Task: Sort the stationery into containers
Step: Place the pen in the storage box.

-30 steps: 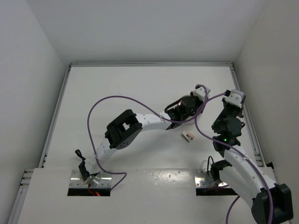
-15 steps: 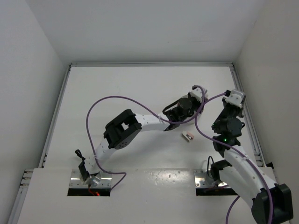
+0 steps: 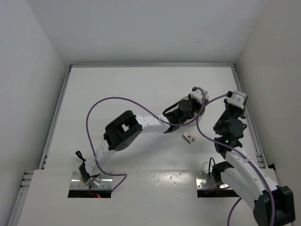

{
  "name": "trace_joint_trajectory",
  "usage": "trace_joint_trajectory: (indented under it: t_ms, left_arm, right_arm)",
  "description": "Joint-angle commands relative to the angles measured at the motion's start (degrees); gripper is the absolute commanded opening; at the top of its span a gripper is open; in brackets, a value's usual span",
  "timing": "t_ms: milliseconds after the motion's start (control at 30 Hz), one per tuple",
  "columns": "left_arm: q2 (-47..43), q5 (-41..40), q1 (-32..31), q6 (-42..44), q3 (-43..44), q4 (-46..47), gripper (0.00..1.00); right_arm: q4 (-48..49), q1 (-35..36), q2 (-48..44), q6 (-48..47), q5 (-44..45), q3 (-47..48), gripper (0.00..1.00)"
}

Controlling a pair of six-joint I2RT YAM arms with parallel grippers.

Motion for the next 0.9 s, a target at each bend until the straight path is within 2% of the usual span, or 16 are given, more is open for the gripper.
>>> trace_joint_trajectory:
  t_ms: [0,500,867]
  left_arm:
    - [2.7,-0.8,-0.2,-0.5,-2.0,-8.2,0.00]
    - [4.4,-1.3,-1.3,0.6,-2.4,-12.5,0.00]
    - [4.4,0.9,-1.3,-2.3,-7.1,-8.5,0.00]
  right_arm:
    - [4.8,0.0,-0.9,0.8,-0.6,-0.1,0.00]
    - [6.5,0.0,-0.9,0.3,-0.6,-0.1,0.00]
    - [7.6,0.0,-0.9,-0.2,-0.1,-0.6,0.00]
